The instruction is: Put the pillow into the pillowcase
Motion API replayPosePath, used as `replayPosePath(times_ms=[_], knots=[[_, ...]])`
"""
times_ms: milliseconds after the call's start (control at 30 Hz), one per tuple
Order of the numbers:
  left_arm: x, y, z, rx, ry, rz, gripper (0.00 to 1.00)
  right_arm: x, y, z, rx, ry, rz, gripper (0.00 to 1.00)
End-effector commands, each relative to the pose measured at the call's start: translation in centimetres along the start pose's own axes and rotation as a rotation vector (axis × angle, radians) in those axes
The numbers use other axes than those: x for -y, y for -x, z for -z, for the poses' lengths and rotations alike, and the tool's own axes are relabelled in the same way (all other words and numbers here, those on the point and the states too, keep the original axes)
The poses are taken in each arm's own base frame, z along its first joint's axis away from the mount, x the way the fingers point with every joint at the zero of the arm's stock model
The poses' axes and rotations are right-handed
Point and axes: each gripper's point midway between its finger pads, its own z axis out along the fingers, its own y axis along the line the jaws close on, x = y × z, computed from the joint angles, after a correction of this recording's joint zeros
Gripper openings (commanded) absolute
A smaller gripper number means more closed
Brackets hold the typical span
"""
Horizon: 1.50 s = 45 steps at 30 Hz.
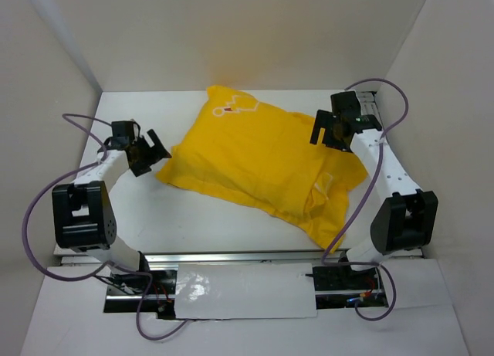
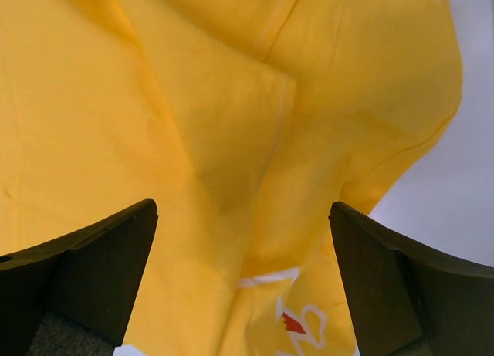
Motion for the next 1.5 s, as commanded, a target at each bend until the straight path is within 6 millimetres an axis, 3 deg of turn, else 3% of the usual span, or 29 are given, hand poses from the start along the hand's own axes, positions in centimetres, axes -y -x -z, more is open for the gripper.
replayPosePath(times_ms=[0,100,233,333,367,400,467,500,633,667,700,767,833,900,933,967,1000,1033,1067,1100,1133,1167,1233,1267,1300,1367,1400,1433,1467], knots=[[2.9,-0.2,-1.9,-0.011,-0.096,-0.096,1.00,-0.5,2.0,-0.2,0.057,0.046,-0.034,1.00],[2.3,-2.0,-3.8,-0.073,-0.036,-0.123,1.00,1.0,2.2,0.0,0.077,0.036,-0.080,1.00],[0.4,-4.3,-4.5,-0.127,0.043,-0.101,1.00,4.0,2.4,0.9,0.110,-0.020,-0.186,1.00],[-1.7,-6.5,-4.7,-0.164,0.117,-0.096,0.94,4.8,1.5,1.5,0.149,-0.025,-0.235,1.00],[-2.0,-6.9,-4.7,-0.173,0.123,-0.095,0.86,4.7,0.2,0.9,0.123,-0.014,-0.241,1.00],[-1.8,-7.4,-4.8,-0.178,0.118,-0.105,0.66,4.3,-0.3,0.6,0.111,0.007,-0.239,1.00],[-1.5,-7.9,-4.9,-0.185,0.105,-0.114,0.37,2.7,-1.8,0.0,0.062,0.099,-0.223,1.00],[-1.3,-8.3,-5.2,-0.192,0.104,-0.113,0.04,2.1,-2.2,-0.2,0.049,0.135,-0.221,1.00],[-1.2,-8.5,-5.5,-0.189,0.110,-0.113,0.00,-0.9,-3.5,-2.9,-0.014,0.278,-0.192,1.00],[-1.2,-8.5,-5.2,-0.179,0.103,-0.114,0.00,-1.7,-3.2,-3.5,0.000,0.295,-0.168,1.00],[-1.3,-7.8,-4.1,-0.123,0.112,-0.109,0.00,-4.2,-3.2,-5.0,-0.010,0.319,-0.109,1.00],[-1.0,-6.8,-3.0,-0.073,0.110,-0.105,0.00,-6.0,-2.9,-6.3,-0.019,0.339,-0.082,1.00],[-1.5,-6.9,-1.9,-0.039,0.123,-0.097,0.00,-7.9,-1.1,-7.4,0.004,0.364,-0.066,1.00],[-1.2,-6.3,0.0,0.023,0.104,-0.086,0.00,-9.2,-0.8,-10.7,-0.008,0.367,-0.048,1.00],[-1.1,-6.3,0.6,0.039,0.094,-0.072,0.00,-10.4,1.9,-11.0,0.046,0.388,-0.049,1.00],[-0.7,-6.0,1.2,0.065,0.076,-0.073,0.00,-10.9,1.8,-14.0,0.033,0.382,-0.038,1.00],[-0.3,-5.5,2.2,0.097,0.054,-0.074,0.00,-11.8,2.7,-15.0,0.042,0.403,-0.037,1.00],[0.0,-5.2,2.6,0.114,0.042,-0.065,0.00,-13.7,6.9,-14.6,0.121,0.458,-0.025,1.00],[0.3,-5.4,3.0,0.112,0.036,-0.071,0.00,-13.9,6.3,-17.7,0.073,0.455,-0.029,1.00],[0.5,-5.0,3.6,0.131,0.034,-0.072,0.00,-14.7,6.8,-18.0,0.055,0.479,-0.010,1.00],[0.1,-4.7,3.8,0.141,0.064,-0.070,0.00,-15.8,10.6,-16.8,0.133,0.505,0.002,1.00],[0.0,-4.4,4.3,0.154,0.074,-0.070,0.00,-16.1,11.2,-16.9,0.136,0.507,0.002,1.00],[-0.3,-4.2,5.2,0.155,0.101,-0.069,0.00,-14.8,12.9,-16.0,0.171,0.480,0.001,1.00],[-0.1,-3.7,5.9,0.187,0.092,-0.068,0.00,-12.9,13.1,-16.0,0.172,0.446,-0.020,1.00],[0.1,-3.5,6.3,0.201,0.083,-0.068,0.00,-11.3,15.1,-13.7,0.237,0.414,-0.038,1.00],[0.5,-3.1,7.0,0.225,0.066,-0.077,0.00,-5.8,14.2,-13.8,0.215,0.317,-0.121,1.00],[0.9,-2.9,7.5,0.236,0.044,-0.078,0.00,-3.8,14.9,-11.4,0.237,0.290,-0.161,1.00],[1.3,-2.7,7.8,0.240,0.030,-0.078,0.00,-1.9,14.3,-11.0,0.221,0.258,-0.222,1.00],[1.5,-2.8,8.1,0.236,0.017,-0.089,0.00,1.6,11.8,-11.8,0.169,0.201,-0.275,1.00]])
